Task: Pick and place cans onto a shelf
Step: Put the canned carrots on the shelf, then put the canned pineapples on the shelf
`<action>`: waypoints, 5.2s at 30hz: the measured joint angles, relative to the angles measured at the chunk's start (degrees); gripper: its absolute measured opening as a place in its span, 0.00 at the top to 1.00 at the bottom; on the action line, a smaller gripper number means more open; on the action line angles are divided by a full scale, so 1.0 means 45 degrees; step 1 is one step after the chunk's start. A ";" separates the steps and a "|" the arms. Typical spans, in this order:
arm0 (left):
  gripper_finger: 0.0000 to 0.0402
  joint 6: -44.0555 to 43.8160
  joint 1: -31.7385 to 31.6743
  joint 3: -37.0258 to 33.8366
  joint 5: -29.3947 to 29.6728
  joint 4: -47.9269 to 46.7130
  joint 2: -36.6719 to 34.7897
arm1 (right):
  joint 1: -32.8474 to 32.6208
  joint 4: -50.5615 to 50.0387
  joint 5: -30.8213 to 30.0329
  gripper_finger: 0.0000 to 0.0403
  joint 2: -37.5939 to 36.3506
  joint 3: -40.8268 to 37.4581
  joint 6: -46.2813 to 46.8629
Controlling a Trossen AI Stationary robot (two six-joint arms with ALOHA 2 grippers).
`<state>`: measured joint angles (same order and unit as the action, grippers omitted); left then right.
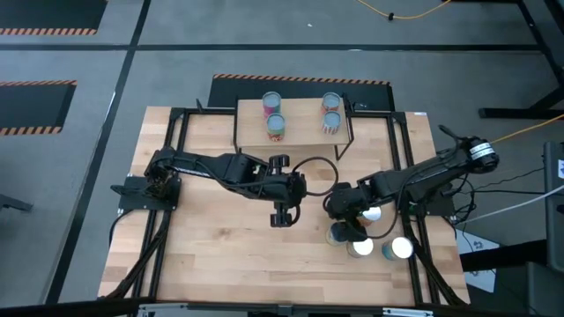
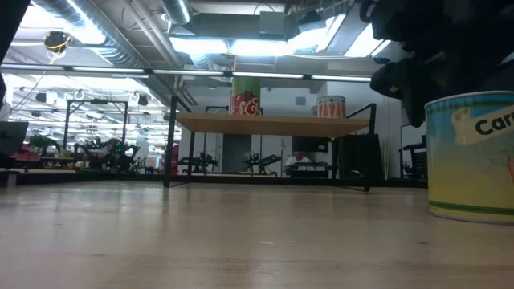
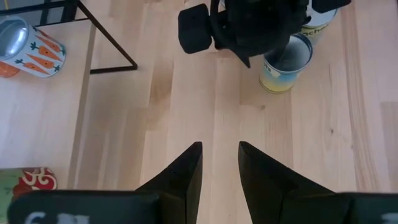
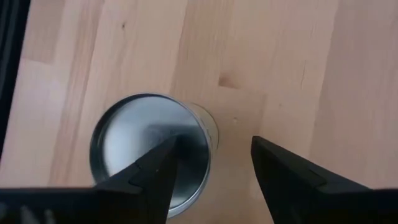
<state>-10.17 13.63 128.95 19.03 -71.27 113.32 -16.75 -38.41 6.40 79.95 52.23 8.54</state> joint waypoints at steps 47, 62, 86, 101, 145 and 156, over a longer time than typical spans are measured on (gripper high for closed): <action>0.76 0.0386 0.1287 -0.6115 0.1844 0.2105 -0.3608 | 0.0005 0.0193 0.0434 0.99 -0.0217 0.0073 0.0058; 0.76 0.0685 0.0849 -1.4383 0.0408 1.0874 -0.5977 | 0.1315 -0.1005 0.0493 0.99 -0.0232 0.3177 -0.0706; 0.76 0.0687 0.0311 -1.7665 -0.0160 1.5211 -0.6003 | 0.9688 -0.0337 0.0479 0.99 0.0217 0.9530 -0.3381; 0.76 0.0717 0.0306 -1.7665 -0.0155 1.5204 -0.6003 | 1.2917 -0.2047 0.0988 0.99 0.4260 1.2066 -0.3390; 0.76 0.0719 0.0311 -1.7665 -0.0151 1.5191 -0.5993 | 1.3488 -0.2614 0.1829 0.94 0.5826 1.2099 -0.3352; 0.76 0.0719 0.0311 -1.7665 -0.0151 1.5190 -0.5989 | 1.3488 -0.2252 0.1810 0.82 0.5830 1.2094 -0.3343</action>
<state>-6.94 15.03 49.45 18.35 -2.92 86.37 43.94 -48.54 14.55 106.19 106.65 -6.51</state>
